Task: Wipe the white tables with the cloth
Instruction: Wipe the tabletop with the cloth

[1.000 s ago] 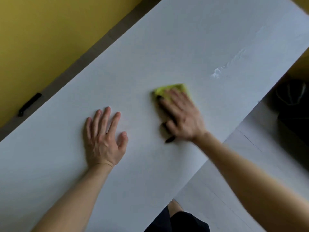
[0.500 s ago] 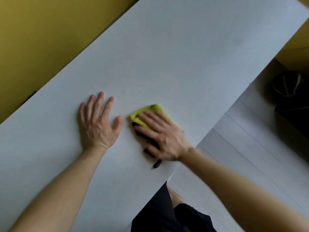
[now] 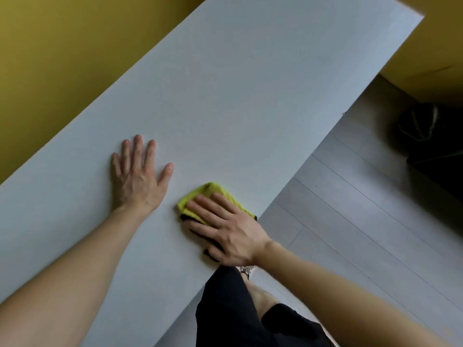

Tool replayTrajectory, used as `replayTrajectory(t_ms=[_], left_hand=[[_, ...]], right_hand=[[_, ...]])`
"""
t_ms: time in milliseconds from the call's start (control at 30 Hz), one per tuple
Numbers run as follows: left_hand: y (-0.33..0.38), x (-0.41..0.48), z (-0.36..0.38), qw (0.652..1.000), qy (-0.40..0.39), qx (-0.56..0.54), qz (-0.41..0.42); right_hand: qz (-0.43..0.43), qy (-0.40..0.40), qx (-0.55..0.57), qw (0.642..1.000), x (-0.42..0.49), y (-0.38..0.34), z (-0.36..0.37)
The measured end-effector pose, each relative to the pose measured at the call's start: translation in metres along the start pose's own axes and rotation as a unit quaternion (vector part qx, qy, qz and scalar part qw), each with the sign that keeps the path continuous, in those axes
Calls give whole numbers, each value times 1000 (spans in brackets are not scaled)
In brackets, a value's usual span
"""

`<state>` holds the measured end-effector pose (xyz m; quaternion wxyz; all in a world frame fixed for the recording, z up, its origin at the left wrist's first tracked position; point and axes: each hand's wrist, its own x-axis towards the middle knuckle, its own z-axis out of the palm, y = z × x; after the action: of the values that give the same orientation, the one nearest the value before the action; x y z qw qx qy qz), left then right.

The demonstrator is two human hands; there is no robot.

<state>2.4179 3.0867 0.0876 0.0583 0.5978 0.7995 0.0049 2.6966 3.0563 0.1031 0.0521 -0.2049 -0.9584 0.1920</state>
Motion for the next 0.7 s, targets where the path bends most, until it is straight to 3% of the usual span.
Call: replayTrajectory(t_ms=[67, 100, 167, 233, 333, 367, 467, 567, 633, 700], left_hand=[[23, 5, -10, 996, -54, -27, -60], [34, 6, -14, 993, -79, -33, -80], [53, 5, -19, 989, -121, -36, -82], [67, 7, -22, 986, -144, -45, -72], [88, 19, -29, 984, -158, -50, -61], [95, 25, -30, 984, -157, -55, -58], [110, 50, -33, 986, -147, -58, -56], [110, 77, -27, 996, -79, -35, 4], [106, 96, -23, 998, -42, -16, 39], [101, 112, -18, 998, -27, -6, 63]], right_hand=[[-44, -13, 4, 999, -10, 47, -16], [-15, 0, -2, 1000, -16, 77, -28], [109, 51, -30, 992, -30, 144, -54], [258, 106, -60, 958, -41, 197, -79], [425, 176, -63, 885, -17, 187, -74], [428, 187, -61, 882, -6, 163, -65], [255, 114, -28, 960, 0, 88, -35], [113, 62, -6, 992, -19, 100, -32], [105, 57, -8, 993, -23, 142, -46], [196, 94, -33, 975, -23, 190, -67]])
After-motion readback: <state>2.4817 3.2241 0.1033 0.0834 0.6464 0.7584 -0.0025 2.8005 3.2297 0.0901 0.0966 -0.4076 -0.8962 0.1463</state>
